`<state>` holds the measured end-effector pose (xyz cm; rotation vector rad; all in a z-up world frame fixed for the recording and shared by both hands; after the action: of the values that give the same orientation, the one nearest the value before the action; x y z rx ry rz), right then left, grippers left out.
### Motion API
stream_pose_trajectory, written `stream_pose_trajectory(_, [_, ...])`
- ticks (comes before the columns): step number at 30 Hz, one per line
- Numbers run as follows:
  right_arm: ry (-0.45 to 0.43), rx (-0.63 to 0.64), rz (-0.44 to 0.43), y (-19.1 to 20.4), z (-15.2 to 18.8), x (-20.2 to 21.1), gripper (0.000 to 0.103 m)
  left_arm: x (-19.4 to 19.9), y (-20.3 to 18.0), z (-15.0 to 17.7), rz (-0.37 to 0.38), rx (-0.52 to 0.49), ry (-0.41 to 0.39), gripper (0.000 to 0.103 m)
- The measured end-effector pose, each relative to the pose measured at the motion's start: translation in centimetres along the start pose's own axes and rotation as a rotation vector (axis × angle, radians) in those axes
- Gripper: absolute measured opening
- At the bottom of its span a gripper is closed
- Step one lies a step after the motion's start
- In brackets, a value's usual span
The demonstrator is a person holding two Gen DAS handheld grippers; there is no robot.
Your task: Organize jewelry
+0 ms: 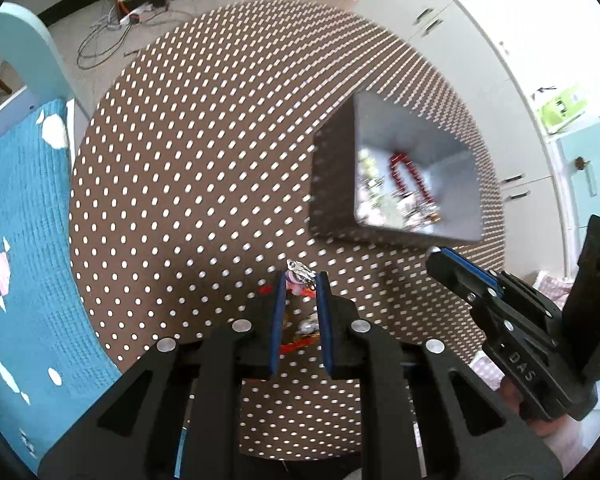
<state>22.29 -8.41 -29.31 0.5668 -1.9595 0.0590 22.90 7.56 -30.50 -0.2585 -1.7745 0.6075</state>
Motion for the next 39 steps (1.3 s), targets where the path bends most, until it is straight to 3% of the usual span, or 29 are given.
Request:
stream_pose_trajectory(7, [-0.089, -0.004, 0.034, -1.1, -2.4, 2.6, 0.010, 3.6, -3.4, -2.7, 0.056, -0.077, -0.072, 0.015])
stream_pose_trajectory(11, [-0.106, -0.024, 0.057, -2.0, -2.9, 2.9, 0.011, 4.1, -6.2, -4.2, 0.094, -0.118, -0.096, 0.015])
stream_pose_trajectory(14, [-0.100, -0.040, 0.082, -2.7, -2.9, 2.8, 0.016, 3.7, -7.9, -5.1, 0.091, -0.140, -0.092, 0.021])
stream_pose_trajectory(15, [-0.098, -0.047, 0.085, -3.0, -2.9, 2.8, 0.026, 3.5, -8.2, -5.3, 0.086, -0.149, -0.087, 0.029])
stream_pose_trajectory(16, [-0.097, -0.055, 0.098, -3.3, -2.8, 2.9, 0.040, 3.2, -8.3, -5.3, 0.080, -0.155, -0.087, 0.031])
stream_pose_trajectory(18, [-0.102, -0.064, 0.115, -3.7, -2.7, 3.1, 0.047, 2.7, -8.3, -5.3, 0.065, -0.167, -0.077, 0.031])
stream_pose_trajectory(24, [-0.090, -0.068, 0.092, -3.5, -2.0, 3.0, 0.047, 2.2, -5.8, -3.0, 0.033, -0.139, -0.057, 0.031])
stream_pose_trajectory(32, [0.029, 0.093, -0.030, 1.5, 0.9, 0.6, 0.043, 0.6, 1.0, 1.1, -0.076, -0.023, 0.058, 0.031])
stream_pose_trajectory(39, [0.108, 0.194, -0.055, 4.8, 2.9, -2.3, 0.025, -0.6, 4.4, 3.8, -0.106, 0.040, 0.103, 0.031])
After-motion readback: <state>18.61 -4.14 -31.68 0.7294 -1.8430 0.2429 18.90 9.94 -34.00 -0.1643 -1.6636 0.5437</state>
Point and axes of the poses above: each gripper's, at about its wrist camera, not at the fingertips, and x roughly against the way its jaws point, y to its left, z to its underside, the point moved 6 cm from there along -x, roughly the way its jaws point, and after that the axes turned 11 degrees about z, right-handed, at the moved point
